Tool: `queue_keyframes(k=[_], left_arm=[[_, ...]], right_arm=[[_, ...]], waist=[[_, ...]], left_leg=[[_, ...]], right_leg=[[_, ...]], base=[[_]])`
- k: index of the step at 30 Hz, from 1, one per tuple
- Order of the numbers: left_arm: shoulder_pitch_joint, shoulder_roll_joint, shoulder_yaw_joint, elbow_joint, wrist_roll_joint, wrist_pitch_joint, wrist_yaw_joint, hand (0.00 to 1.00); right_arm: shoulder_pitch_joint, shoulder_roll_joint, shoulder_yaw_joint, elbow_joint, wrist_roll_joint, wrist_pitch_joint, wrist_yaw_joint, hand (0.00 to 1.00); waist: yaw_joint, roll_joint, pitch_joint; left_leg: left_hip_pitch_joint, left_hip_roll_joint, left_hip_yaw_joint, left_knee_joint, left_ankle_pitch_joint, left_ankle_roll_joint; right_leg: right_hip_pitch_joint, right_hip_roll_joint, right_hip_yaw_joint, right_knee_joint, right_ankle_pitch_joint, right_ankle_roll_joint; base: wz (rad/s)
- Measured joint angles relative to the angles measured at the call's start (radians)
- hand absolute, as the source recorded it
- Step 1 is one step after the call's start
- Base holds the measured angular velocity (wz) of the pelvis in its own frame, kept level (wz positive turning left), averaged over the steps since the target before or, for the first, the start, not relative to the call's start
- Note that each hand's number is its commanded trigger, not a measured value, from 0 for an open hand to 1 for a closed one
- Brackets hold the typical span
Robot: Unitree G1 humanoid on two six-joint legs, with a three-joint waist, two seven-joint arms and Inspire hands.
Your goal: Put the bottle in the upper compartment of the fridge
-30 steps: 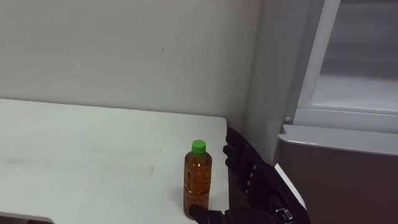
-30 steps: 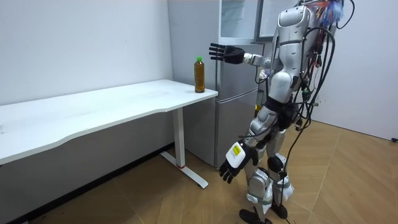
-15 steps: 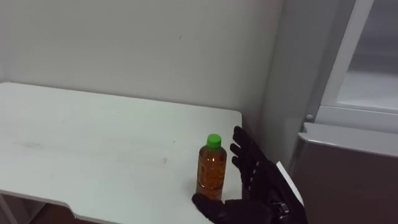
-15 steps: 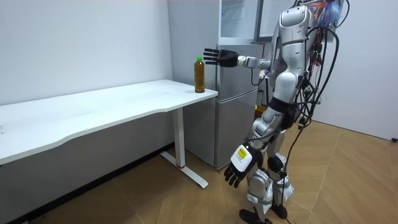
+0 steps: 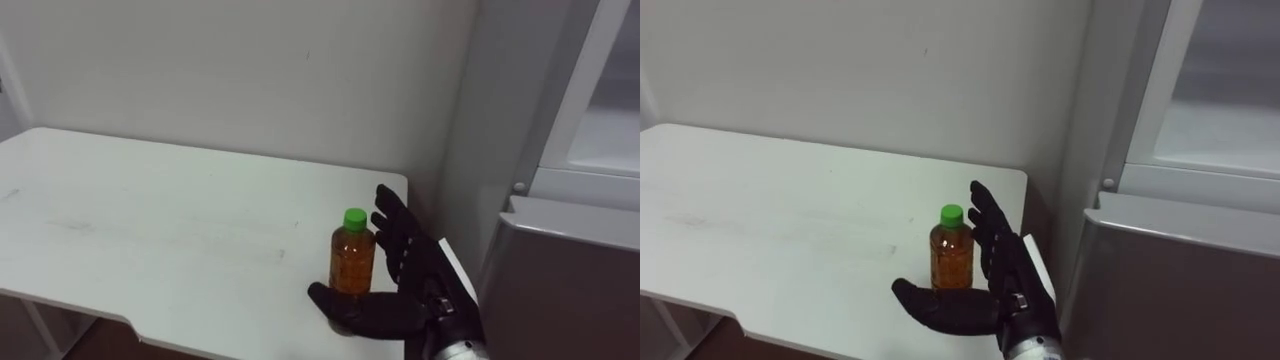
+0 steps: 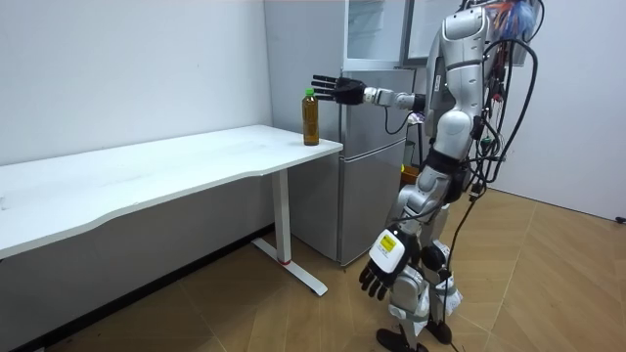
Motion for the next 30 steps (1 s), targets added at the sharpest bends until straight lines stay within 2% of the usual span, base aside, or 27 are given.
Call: queue_keyframes(k=[11, 13, 17, 21, 24, 30], left_arm=[[0.007, -0.009, 0.000, -0.003, 0.001, 0.029, 0.001, 0.00], [0.010, -0.010, 0.000, -0.002, 0.000, 0.029, 0.004, 0.00], [0.025, -0.014, -0.001, -0.002, -0.006, 0.030, 0.004, 0.00], [0.031, -0.023, -0.001, 0.002, -0.011, 0.046, 0.005, 0.00], [0.031, -0.026, -0.001, 0.001, -0.011, 0.055, 0.010, 0.00], [0.032, -0.026, 0.000, 0.000, -0.010, 0.084, 0.011, 0.00]], right_arm=[[0.000, 0.002, 0.016, 0.005, 0.020, -0.001, -0.026, 0.00], [0.000, 0.001, 0.017, 0.026, 0.013, -0.001, -0.047, 0.00], [0.000, 0.001, 0.018, 0.063, 0.009, 0.001, -0.093, 0.00], [-0.001, 0.000, 0.015, 0.141, -0.021, 0.002, -0.151, 0.00], [-0.002, 0.002, 0.015, 0.162, -0.025, 0.023, -0.182, 0.00], [-0.021, 0.010, 0.015, 0.195, -0.025, 0.031, -0.233, 0.00]], waist=[[0.000, -0.005, -0.0026], [0.001, -0.009, -0.0027], [0.001, -0.009, -0.0011], [0.001, -0.005, 0.0038], [0.001, 0.000, 0.0089], [0.003, 0.003, 0.0089]], left_leg=[[0.004, -0.001, 0.000, -0.005, 0.003, 0.000], [0.005, -0.002, 0.000, -0.011, 0.008, 0.000], [0.005, -0.004, -0.003, -0.013, 0.010, 0.001], [0.004, -0.011, -0.010, -0.014, 0.014, 0.006], [0.000, -0.015, -0.016, -0.013, 0.016, 0.009], [-0.001, -0.019, -0.024, -0.013, 0.018, 0.013]], right_leg=[[0.004, -0.009, -0.019, 0.001, 0.000, 0.000], [0.004, -0.012, -0.040, 0.001, 0.000, 0.000], [0.005, -0.013, -0.041, 0.001, 0.000, 0.000], [0.006, -0.015, -0.044, 0.001, 0.000, 0.000], [0.003, -0.016, -0.044, 0.001, 0.001, 0.002], [0.004, -0.017, -0.042, 0.000, 0.003, 0.006]], base=[[0.00], [0.03], [0.02], [0.04], [0.06], [0.04]])
